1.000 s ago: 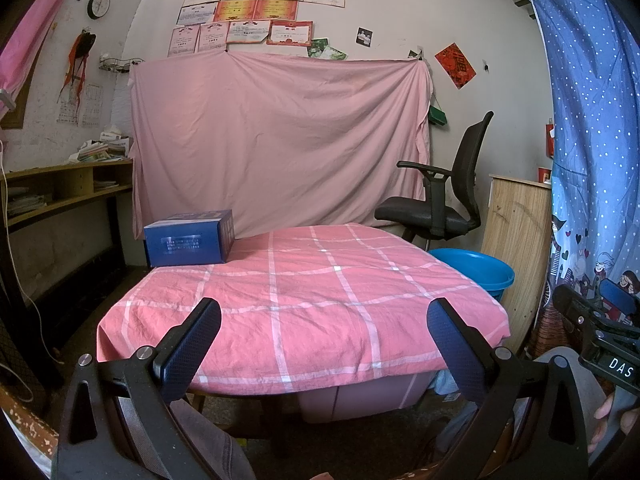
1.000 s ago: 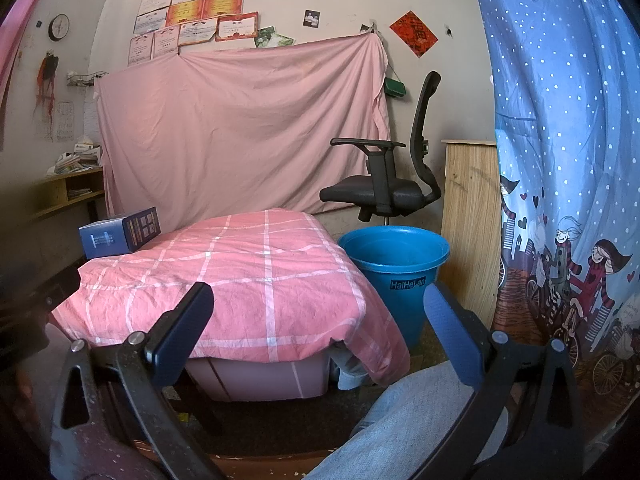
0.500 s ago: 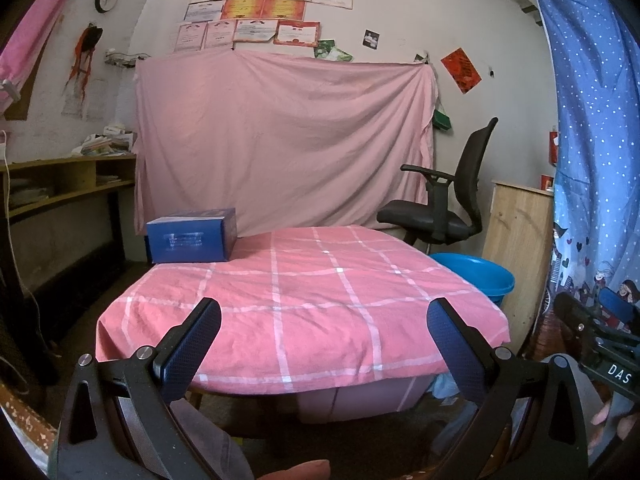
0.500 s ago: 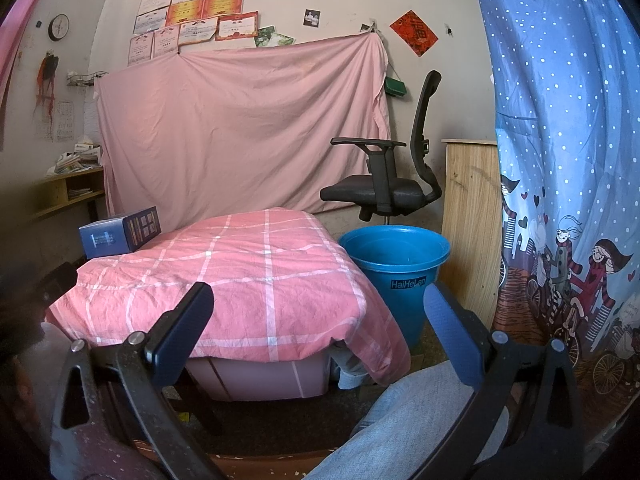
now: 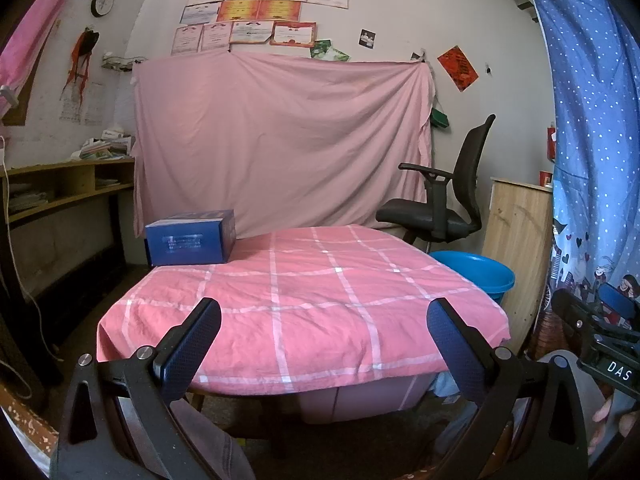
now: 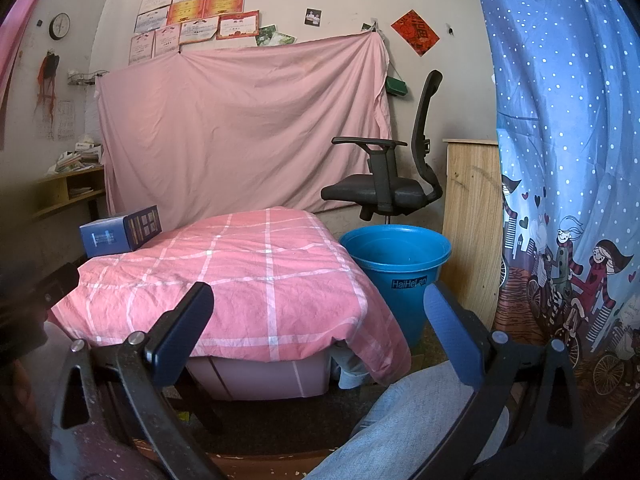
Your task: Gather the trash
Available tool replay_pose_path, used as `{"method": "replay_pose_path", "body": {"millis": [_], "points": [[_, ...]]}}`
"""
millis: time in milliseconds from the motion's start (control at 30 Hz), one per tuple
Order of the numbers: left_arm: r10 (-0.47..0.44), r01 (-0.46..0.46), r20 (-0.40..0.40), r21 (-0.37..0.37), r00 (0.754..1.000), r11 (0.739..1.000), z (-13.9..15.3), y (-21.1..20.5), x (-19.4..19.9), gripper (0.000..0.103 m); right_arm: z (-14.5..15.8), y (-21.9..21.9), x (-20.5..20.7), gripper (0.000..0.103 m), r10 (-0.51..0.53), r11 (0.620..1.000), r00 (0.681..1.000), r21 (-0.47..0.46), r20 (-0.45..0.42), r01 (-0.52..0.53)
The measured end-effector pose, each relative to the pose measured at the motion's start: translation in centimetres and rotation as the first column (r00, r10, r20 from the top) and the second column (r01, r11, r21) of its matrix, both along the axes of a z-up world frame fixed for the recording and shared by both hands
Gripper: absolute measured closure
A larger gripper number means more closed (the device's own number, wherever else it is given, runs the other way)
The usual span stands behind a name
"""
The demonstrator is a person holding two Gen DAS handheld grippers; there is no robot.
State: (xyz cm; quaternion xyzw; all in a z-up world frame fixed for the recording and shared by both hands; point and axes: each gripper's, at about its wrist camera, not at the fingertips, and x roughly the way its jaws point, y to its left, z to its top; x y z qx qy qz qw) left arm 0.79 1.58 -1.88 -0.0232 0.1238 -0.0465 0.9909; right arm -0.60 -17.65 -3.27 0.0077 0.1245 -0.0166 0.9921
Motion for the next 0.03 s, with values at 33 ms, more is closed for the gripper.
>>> {"method": "replay_pose_path", "body": {"millis": [33], "points": [[-0.001,0.001,0.0,0.0,1.0,1.0,-0.01,0.0,0.02,0.002,0.13,-0.12,0.08,0.0,0.0,1.0,1.0,0.0,0.0,0.0]]}}
